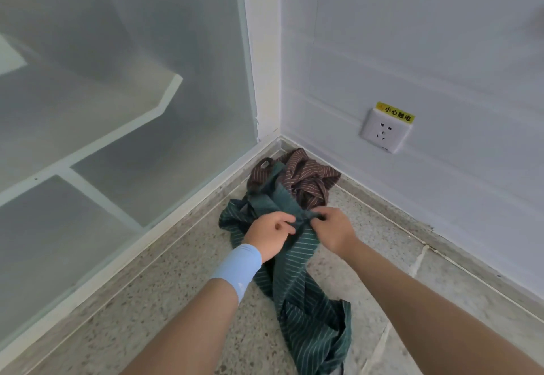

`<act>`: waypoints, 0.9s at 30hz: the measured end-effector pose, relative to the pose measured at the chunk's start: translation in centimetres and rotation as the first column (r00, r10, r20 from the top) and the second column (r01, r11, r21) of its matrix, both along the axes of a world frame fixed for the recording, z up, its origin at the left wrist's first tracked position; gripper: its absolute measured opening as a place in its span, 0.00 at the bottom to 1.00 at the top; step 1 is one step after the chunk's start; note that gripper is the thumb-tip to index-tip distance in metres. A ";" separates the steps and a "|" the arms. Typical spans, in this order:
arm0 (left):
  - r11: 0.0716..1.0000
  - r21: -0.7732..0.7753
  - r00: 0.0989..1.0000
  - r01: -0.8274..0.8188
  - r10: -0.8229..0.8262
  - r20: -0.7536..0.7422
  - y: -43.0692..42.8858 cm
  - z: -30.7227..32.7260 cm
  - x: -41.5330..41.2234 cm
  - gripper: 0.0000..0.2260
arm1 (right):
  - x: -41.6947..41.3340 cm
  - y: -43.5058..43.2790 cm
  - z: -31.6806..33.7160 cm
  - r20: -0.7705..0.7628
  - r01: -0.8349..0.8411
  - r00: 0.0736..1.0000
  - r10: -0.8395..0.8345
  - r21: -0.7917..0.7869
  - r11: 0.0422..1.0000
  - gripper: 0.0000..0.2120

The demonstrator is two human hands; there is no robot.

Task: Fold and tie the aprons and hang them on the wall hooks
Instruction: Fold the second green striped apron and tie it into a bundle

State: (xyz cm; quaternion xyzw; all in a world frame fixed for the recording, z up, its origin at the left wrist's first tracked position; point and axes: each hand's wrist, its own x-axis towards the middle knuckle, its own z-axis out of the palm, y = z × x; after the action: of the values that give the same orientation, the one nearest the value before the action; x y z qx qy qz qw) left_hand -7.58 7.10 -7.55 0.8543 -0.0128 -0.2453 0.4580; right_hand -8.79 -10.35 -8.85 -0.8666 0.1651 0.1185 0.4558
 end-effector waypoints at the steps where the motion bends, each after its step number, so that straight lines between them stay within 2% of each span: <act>1: 0.998 0.063 0.999 -0.007 0.004 0.053 -0.3 -0.1 -0.4 0.17 | -0.8 -1.8 0.2 -0.035 0.029 0.999 -0.036 -0.168 0.985 0.09; 3: 0.991 0.128 0.993 -0.048 0.033 0.113 -0.7 -0.3 -0.8 0.16 | -2.5 -5.6 0.3 -0.183 -0.010 0.979 -0.086 -0.468 0.884 0.09; 4: 0.986 0.151 0.990 -0.071 0.051 0.135 -0.5 -0.8 -0.8 0.16 | -3.3 -6.8 0.3 -0.296 -0.075 0.948 -0.116 -0.562 0.824 0.09; 6: 0.971 0.222 0.981 -0.089 0.048 0.186 -0.3 -1.7 -0.6 0.18 | -4.8 -8.5 0.1 -0.477 -0.229 0.861 -0.176 -0.674 0.703 0.14; 8: 0.940 0.333 0.979 -0.070 0.000 0.206 -0.2 -2.4 -0.5 0.22 | -5.5 -8.6 -0.1 -0.488 -0.320 0.858 -0.157 -0.750 0.579 0.23; 9: 0.921 0.388 0.980 -0.046 -0.035 0.198 -0.2 -2.7 -0.5 0.25 | -5.6 -8.2 -0.1 -0.444 -0.324 0.891 -0.098 -0.770 0.550 0.27; 10: 0.898 0.440 0.981 -0.010 -0.076 0.177 -0.2 -2.9 -0.5 0.28 | -5.4 -7.5 -0.1 -0.385 -0.312 0.923 -0.015 -0.768 0.559 0.30; 12: 0.836 0.539 0.981 0.101 -0.172 0.084 -0.2 -3.2 -0.3 0.33 | -4.7 -5.5 -0.5 -0.234 -0.291 0.956 0.176 -0.700 0.652 0.33; 13: 0.792 0.586 0.973 0.174 -0.228 0.019 -0.2 -3.5 -0.1 0.35 | -4.2 -4.5 -0.7 -0.171 -0.311 0.949 0.265 -0.651 0.693 0.33; 15: 0.676 0.667 0.938 0.312 -0.330 -0.105 -0.1 -4.1 0.3 0.36 | -3.0 -2.3 -1.3 -0.100 -0.392 0.904 0.415 -0.579 0.715 0.33; 17: 0.577 0.703 0.899 0.416 -0.380 -0.219 0.1 -4.9 0.6 0.35 | -1.8 -0.4 -2.0 -0.090 -0.478 0.849 0.520 -0.551 0.684 0.36; 19: 0.530 0.701 0.873 0.477 -0.381 -0.306 0.6 -5.4 0.9 0.32 | -0.7 0.7 -3.0 -0.144 -0.547 0.801 0.581 -0.570 0.613 0.41; 22: 0.442 0.700 0.820 0.561 -0.410 -0.398 1.9 -5.5 1.4 0.25 | 0.0 0.2 -4.4 -0.311 -0.571 0.791 0.527 -0.683 0.455 0.45; 23: 0.432 0.687 0.805 0.585 -0.416 -0.423 2.4 -5.5 1.5 0.23 | 0.1 -0.3 -4.7 -0.345 -0.564 0.803 0.487 -0.703 0.433 0.42; 24: 0.464 0.665 0.808 0.585 -0.408 -0.426 2.9 -5.6 1.5 0.22 | 0.1 -1.0 -5.1 -0.369 -0.567 0.804 0.465 -0.709 0.419 0.37; 26: 0.609 0.628 0.875 0.484 -0.356 -0.329 3.8 -5.8 1.4 0.18 | 0.0 -2.3 -5.7 -0.376 -0.564 0.811 0.449 -0.708 0.425 0.24; 27: 0.695 0.621 0.931 0.361 -0.302 -0.204 4.2 -6.1 1.2 0.16 | -0.2 -2.8 -5.9 -0.350 -0.536 0.834 0.426 -0.695 0.479 0.19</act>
State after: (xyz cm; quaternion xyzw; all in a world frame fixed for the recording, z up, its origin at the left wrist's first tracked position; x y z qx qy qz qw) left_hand -6.37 11.34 -13.62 0.9314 -0.0611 -0.3494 0.0817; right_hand -8.97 -13.11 -14.70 -0.9761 -0.0215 0.2152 -0.0223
